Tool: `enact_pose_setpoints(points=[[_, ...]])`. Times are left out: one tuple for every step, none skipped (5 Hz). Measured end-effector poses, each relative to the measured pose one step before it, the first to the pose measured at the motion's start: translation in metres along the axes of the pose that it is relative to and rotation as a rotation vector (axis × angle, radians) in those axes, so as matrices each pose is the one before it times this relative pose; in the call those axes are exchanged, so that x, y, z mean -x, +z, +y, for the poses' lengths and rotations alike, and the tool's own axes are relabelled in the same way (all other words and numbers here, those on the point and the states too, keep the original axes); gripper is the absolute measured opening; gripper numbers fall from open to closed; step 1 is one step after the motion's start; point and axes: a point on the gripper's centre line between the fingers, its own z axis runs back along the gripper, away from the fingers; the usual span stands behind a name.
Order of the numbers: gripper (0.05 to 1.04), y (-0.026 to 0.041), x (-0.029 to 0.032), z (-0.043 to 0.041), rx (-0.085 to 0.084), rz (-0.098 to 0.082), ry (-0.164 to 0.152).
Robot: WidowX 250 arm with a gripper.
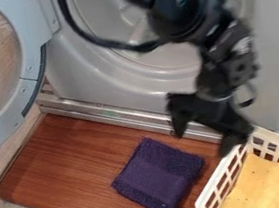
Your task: Take the yellow cloth out of the white basket and put it on the left side of the purple cloth
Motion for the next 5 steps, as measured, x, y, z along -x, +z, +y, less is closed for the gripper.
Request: enact_pose_setpoints(points=[[1.001,0.00466,-0.01211,-0.02452,0.0297,-0.0177,-0.0472],[1.001,-0.01735,0.00179,-0.0167,0.033,0.0315,-0.0307],[1.001,-0.02135,-0.00081,-0.01775,0.0465,0.0353,-0.0494],[1.001,-0.01575,-0.00337,-0.01342,0.0316,0.0279,-0.0404],[1.001,-0.00465,-0.00478,-0.00306,0.0101,-0.0101,-0.0241]])
